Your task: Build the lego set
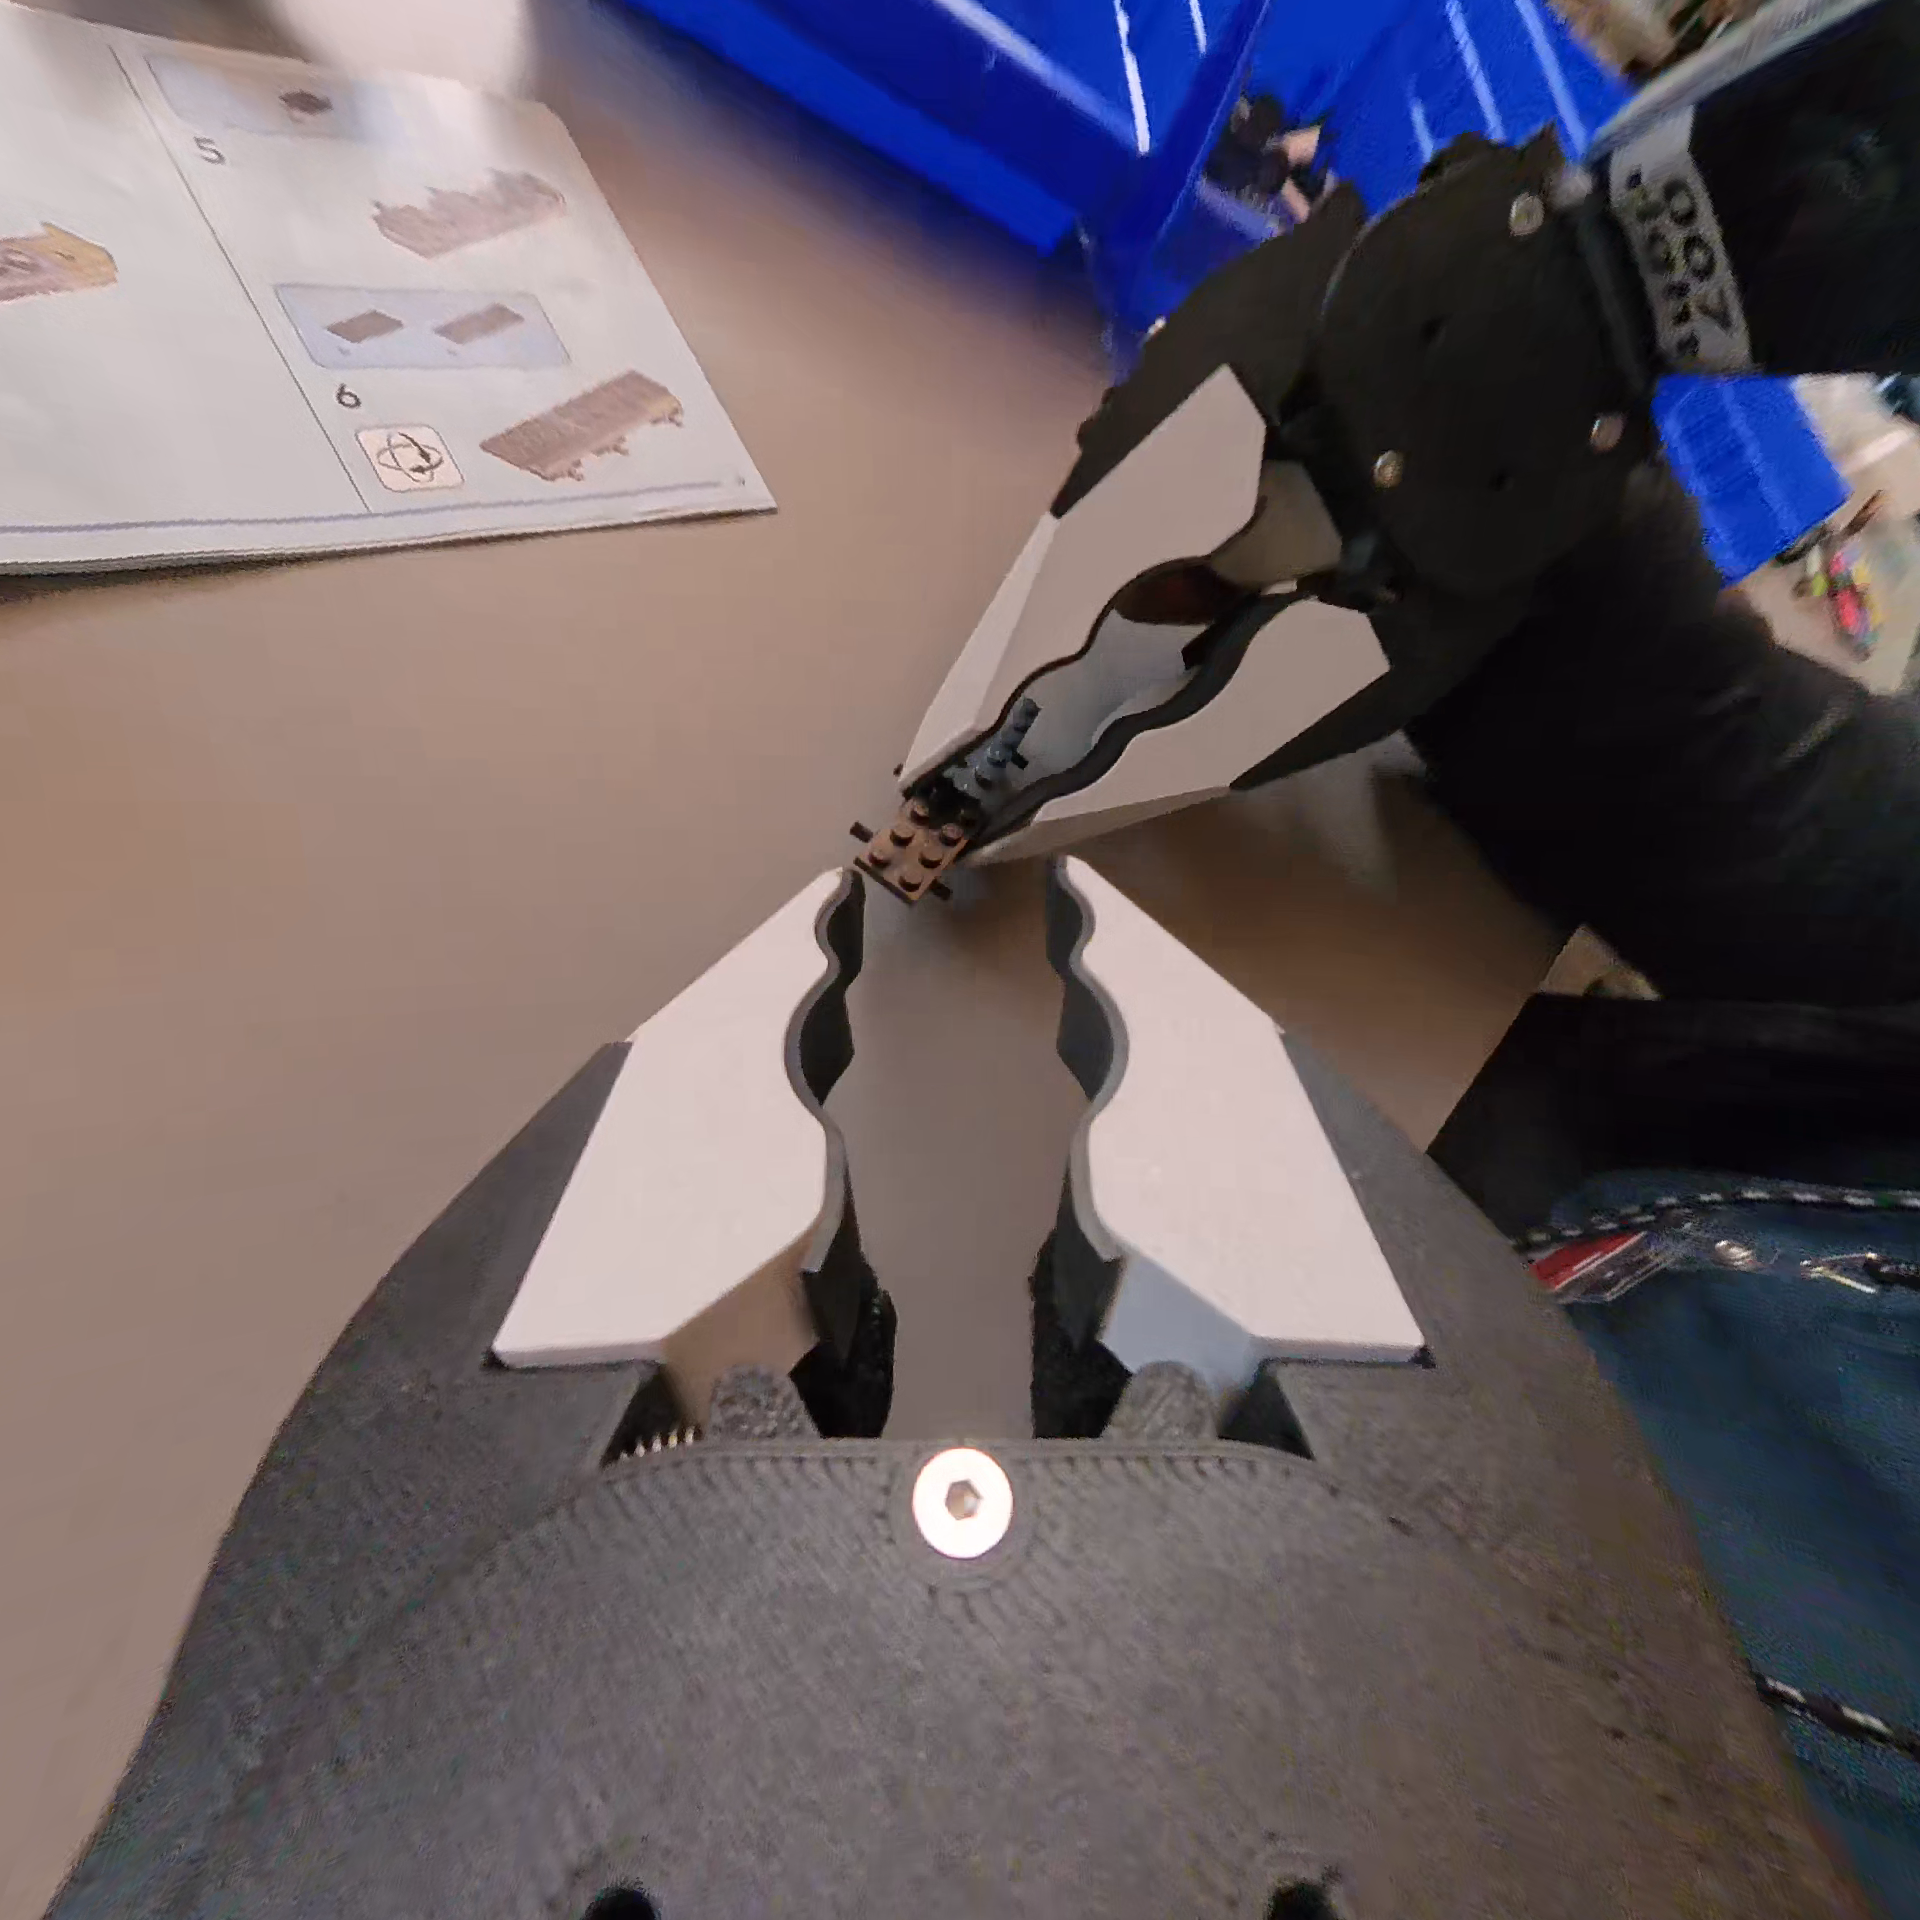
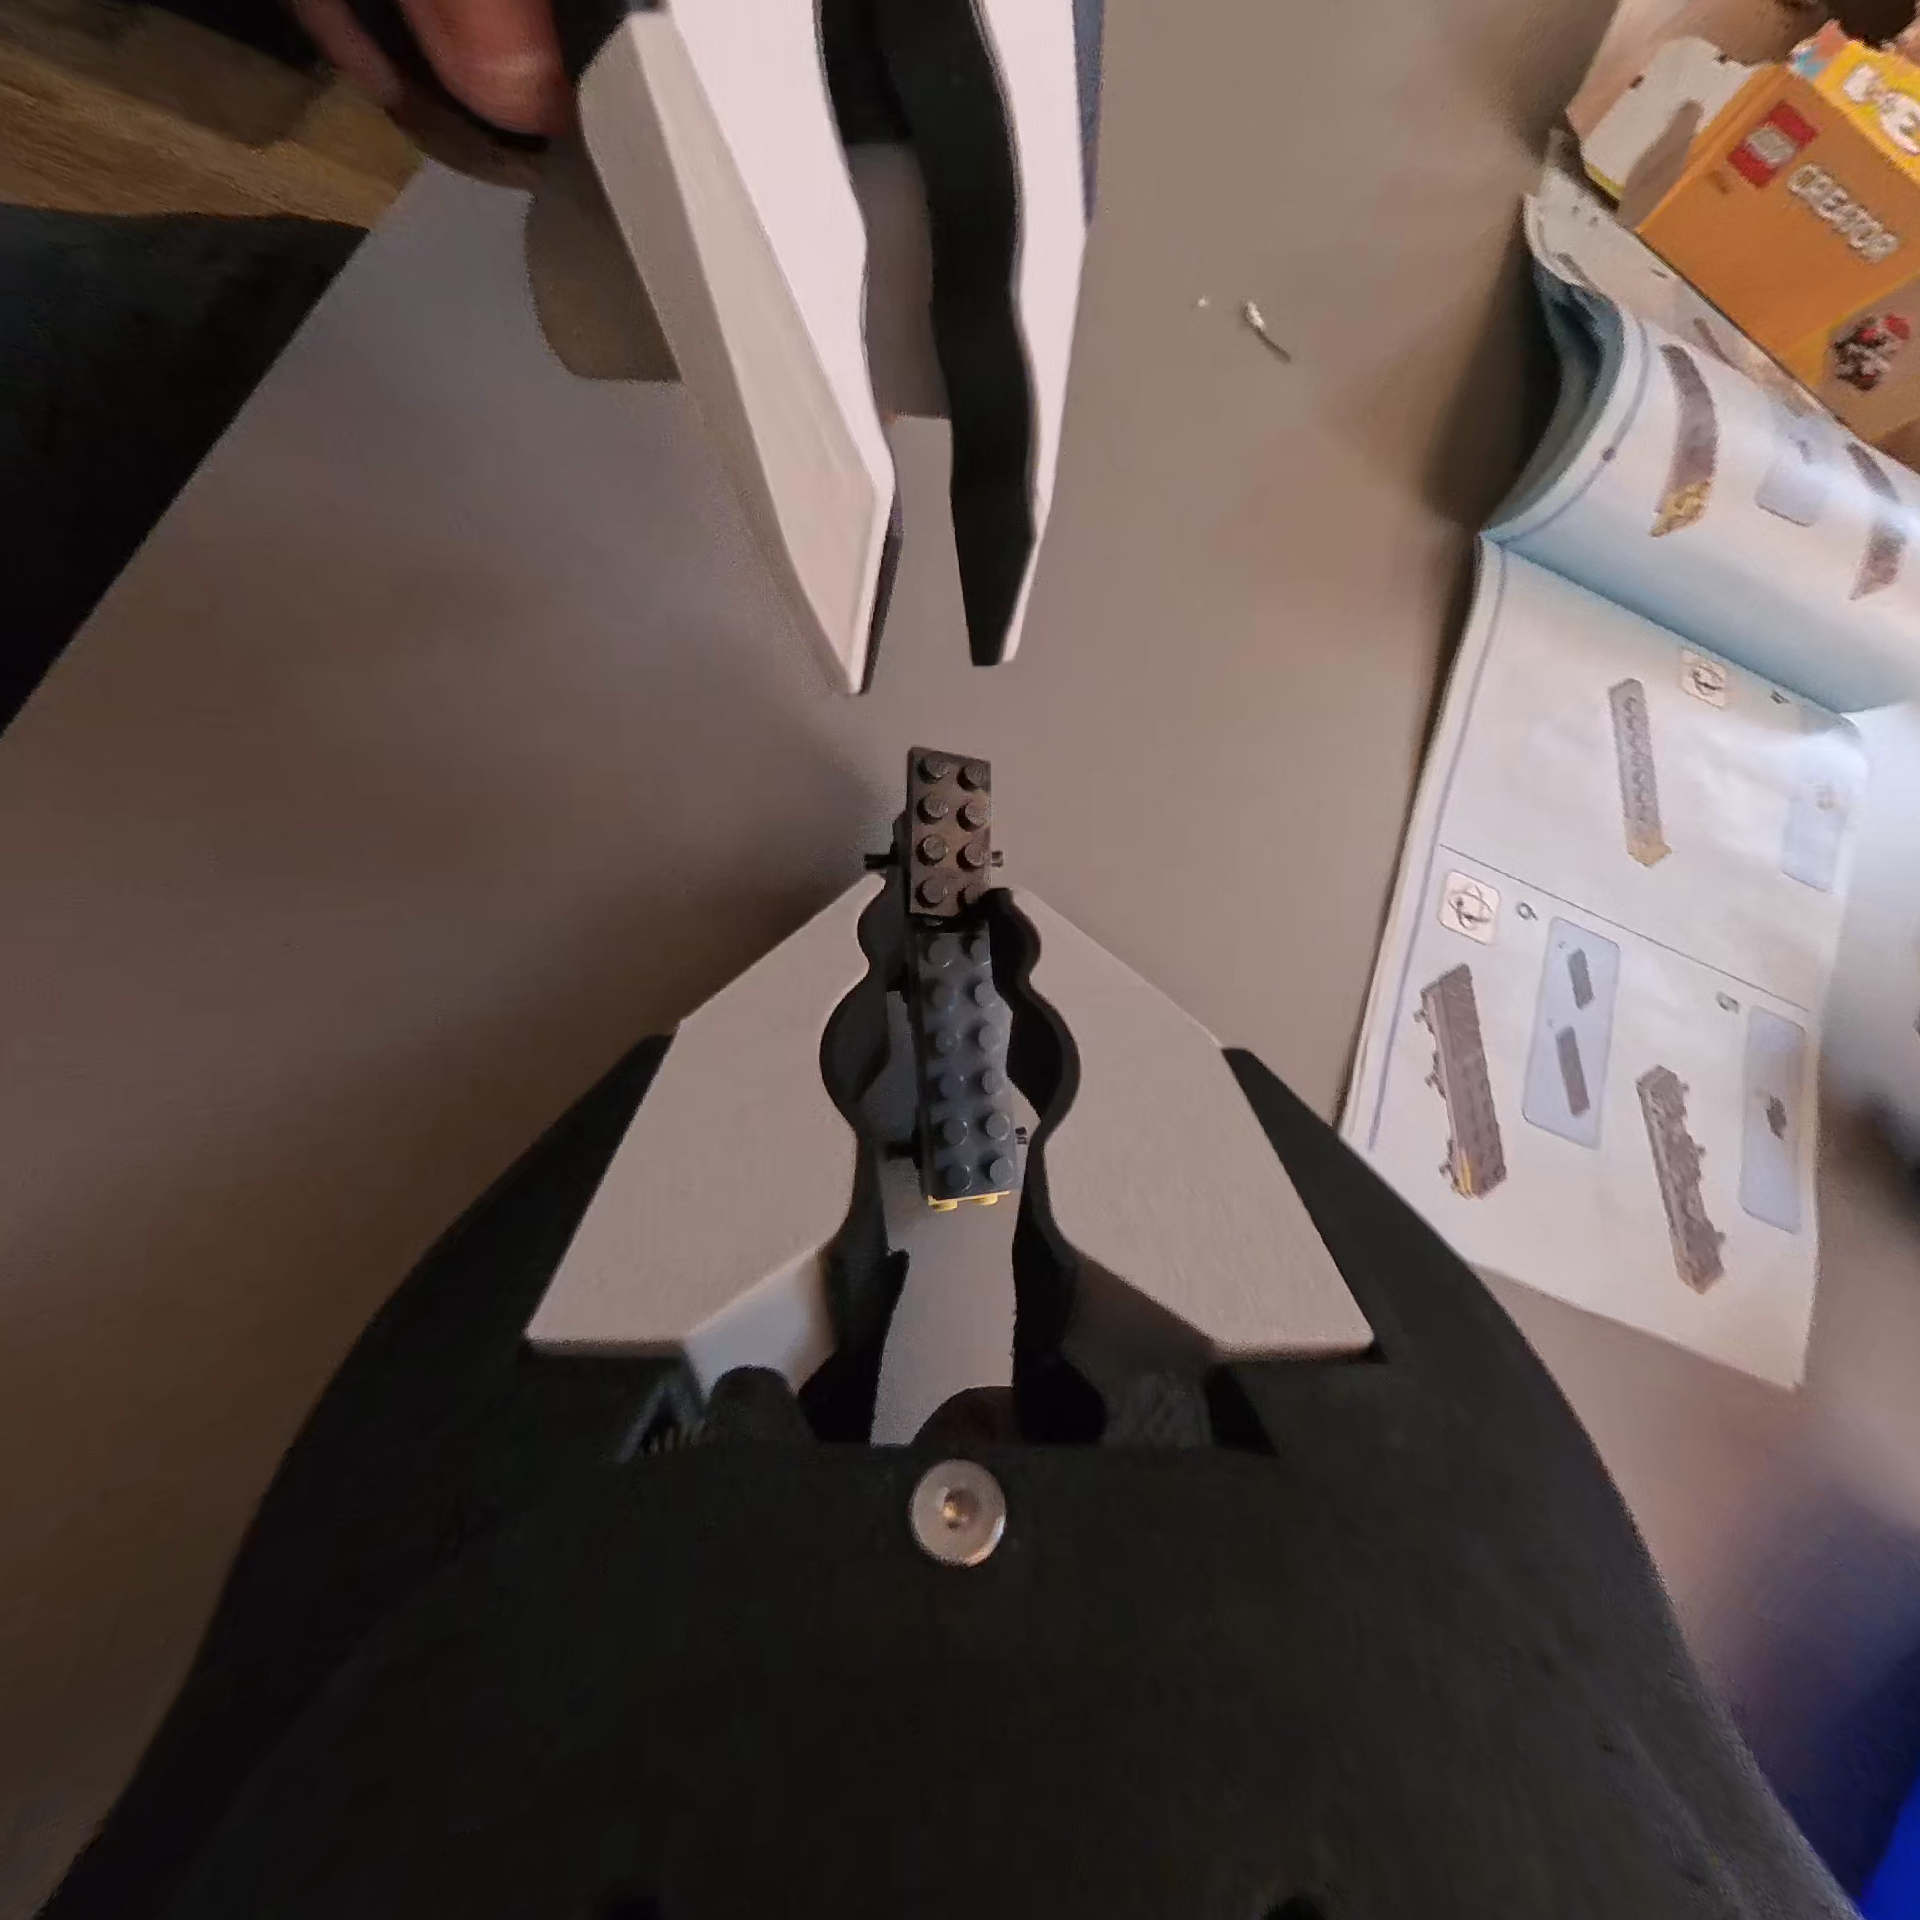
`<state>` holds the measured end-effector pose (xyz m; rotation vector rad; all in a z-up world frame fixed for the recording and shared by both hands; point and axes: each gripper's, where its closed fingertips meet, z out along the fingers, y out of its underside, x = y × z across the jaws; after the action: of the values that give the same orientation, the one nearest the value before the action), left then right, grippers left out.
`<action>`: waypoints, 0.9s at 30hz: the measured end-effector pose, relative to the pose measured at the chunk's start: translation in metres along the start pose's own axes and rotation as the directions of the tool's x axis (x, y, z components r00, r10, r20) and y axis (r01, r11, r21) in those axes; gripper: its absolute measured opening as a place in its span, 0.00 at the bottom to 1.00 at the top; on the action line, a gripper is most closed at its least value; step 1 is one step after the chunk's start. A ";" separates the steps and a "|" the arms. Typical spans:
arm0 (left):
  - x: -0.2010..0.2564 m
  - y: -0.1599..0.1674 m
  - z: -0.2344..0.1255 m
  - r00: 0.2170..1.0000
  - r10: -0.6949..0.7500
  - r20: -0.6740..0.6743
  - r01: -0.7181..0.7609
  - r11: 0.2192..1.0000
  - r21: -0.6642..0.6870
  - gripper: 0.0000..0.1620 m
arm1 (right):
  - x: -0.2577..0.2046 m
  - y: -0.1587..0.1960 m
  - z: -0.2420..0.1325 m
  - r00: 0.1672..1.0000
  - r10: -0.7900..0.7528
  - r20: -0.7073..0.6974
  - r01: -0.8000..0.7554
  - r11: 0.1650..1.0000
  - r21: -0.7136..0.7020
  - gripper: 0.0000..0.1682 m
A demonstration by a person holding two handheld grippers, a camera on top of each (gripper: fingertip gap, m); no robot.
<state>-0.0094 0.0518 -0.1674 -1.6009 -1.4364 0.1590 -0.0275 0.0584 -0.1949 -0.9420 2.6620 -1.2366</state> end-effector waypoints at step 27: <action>0.017 -0.038 0.020 0.980 -0.149 -0.131 0.169 0.973 0.160 0.22 | 0.035 0.007 -0.058 0.934 0.191 -0.303 -0.159 0.979 0.127 0.10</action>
<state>-0.0440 0.0718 -0.1440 -1.3293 -1.4135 0.0896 -0.0762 0.0816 -0.1537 -0.5156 2.8019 -1.5754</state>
